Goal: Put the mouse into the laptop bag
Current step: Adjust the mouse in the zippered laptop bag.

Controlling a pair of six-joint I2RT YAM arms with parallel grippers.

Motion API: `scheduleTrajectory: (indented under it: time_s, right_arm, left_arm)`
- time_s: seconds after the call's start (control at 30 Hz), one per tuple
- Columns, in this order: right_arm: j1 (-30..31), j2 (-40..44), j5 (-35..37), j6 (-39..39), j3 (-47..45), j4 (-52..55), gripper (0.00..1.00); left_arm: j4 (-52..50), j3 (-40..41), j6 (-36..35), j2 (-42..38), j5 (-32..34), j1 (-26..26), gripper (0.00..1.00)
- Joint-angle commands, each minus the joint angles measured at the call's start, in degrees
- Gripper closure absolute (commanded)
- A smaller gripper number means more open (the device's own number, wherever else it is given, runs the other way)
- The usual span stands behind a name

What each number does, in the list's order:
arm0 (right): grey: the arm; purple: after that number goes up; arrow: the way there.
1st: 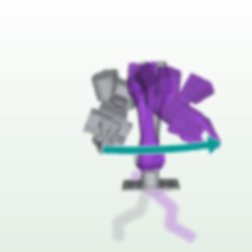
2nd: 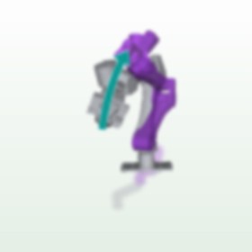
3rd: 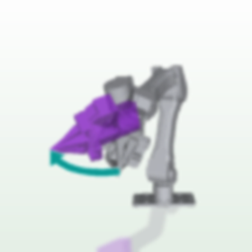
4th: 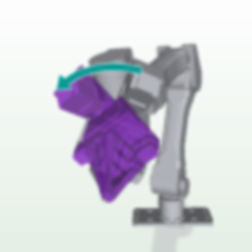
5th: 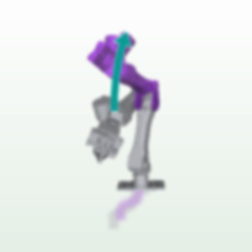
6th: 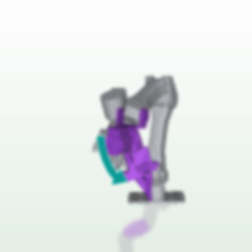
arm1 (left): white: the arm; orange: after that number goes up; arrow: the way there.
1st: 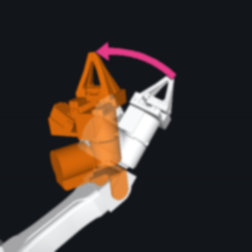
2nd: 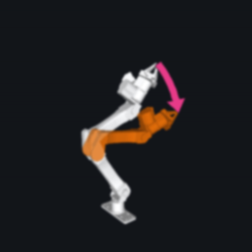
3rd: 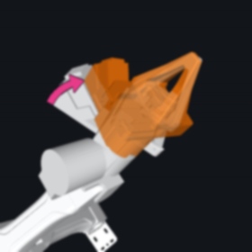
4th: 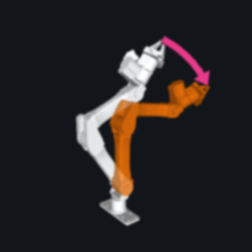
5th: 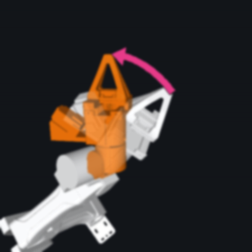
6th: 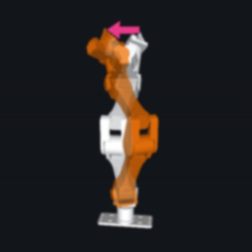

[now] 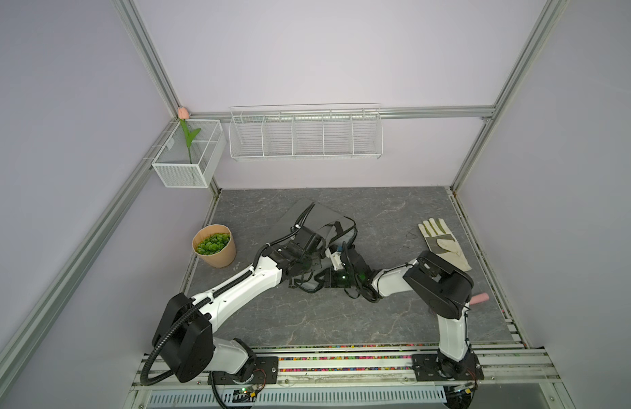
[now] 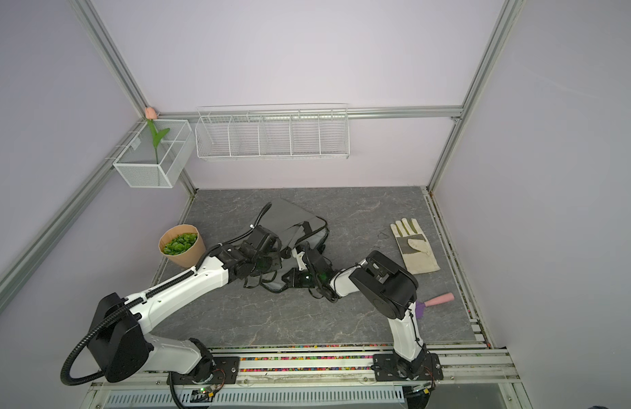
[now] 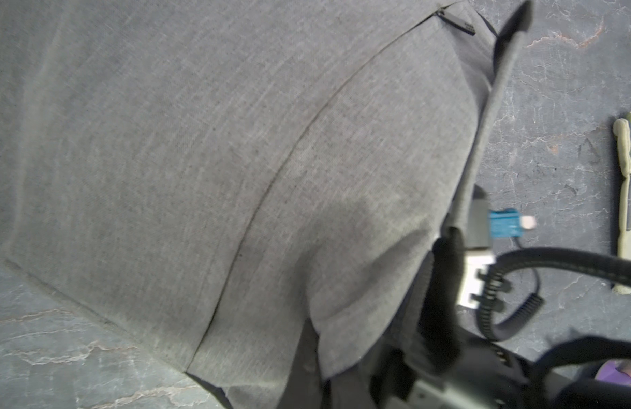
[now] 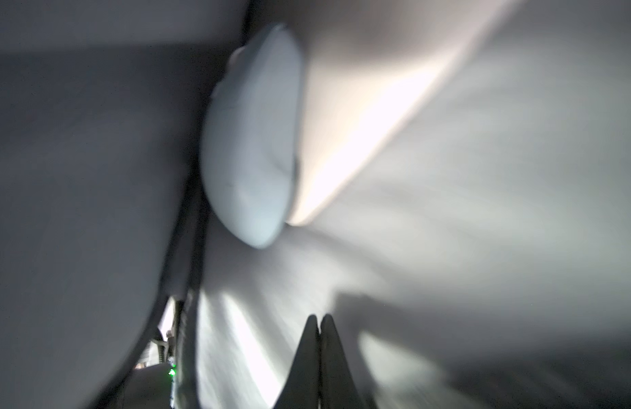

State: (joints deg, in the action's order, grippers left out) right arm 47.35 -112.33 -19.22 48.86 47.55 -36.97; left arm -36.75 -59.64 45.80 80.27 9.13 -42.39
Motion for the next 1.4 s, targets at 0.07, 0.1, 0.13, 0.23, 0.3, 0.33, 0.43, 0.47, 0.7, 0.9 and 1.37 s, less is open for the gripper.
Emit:
scheduleTrajectory:
  time_s: [0.07, 0.1, 0.13, 0.23, 0.3, 0.33, 0.43, 0.47, 0.7, 0.9, 1.37]
  right_arm:
    - [-0.5, 4.8, 3.2, -3.3, -0.4, 1.9, 0.93]
    - [-0.6, 4.6, 3.4, -3.5, 0.2, 2.0, 0.93]
    - [-0.5, 4.4, 3.6, -4.0, 1.1, 2.3, 0.93]
    - [-0.7, 3.4, 4.5, -5.0, 4.2, 3.3, 0.93]
    - [-0.9, 2.1, 5.4, -5.2, 6.0, 3.3, 0.93]
    - [-1.0, 1.0, 5.7, -5.3, 7.0, 3.1, 0.93]
    - [-1.1, -2.3, 5.8, -4.7, 10.1, 0.8, 0.93]
    - [-1.0, -3.5, 5.7, -4.3, 11.4, 0.2, 0.93]
    - [-0.2, -10.1, 5.7, -2.2, 18.3, 0.4, 0.93]
    - [3.5, -13.8, 4.6, -1.2, 21.3, 1.3, 0.93]
    - [8.2, -14.5, 2.2, 0.8, 19.1, -0.4, 0.93]
  left_arm:
    - [0.6, -0.6, 0.7, -0.8, -0.6, -0.1, 1.00]
    - [0.5, -0.4, 0.9, -1.0, -0.6, -0.1, 1.00]
    - [0.5, -0.3, 1.0, -1.2, -0.6, -0.1, 1.00]
    - [0.4, 0.5, 1.5, -1.8, -0.6, -0.1, 1.00]
    - [0.8, 1.0, 1.7, -2.3, -0.6, -0.1, 1.00]
    - [1.1, 1.2, 1.7, -2.4, -0.9, -0.1, 1.00]
    - [1.8, 0.8, 1.7, -2.4, -1.9, -0.1, 1.00]
    - [2.1, 0.6, 1.7, -2.3, -2.4, -0.1, 1.00]
    - [3.1, -3.1, 1.5, -0.2, -5.2, -0.1, 1.00]
    - [2.4, -5.1, 0.4, 2.5, -5.3, -0.1, 1.00]
    - [1.3, -0.6, 0.6, -0.7, -2.8, 2.4, 1.00]
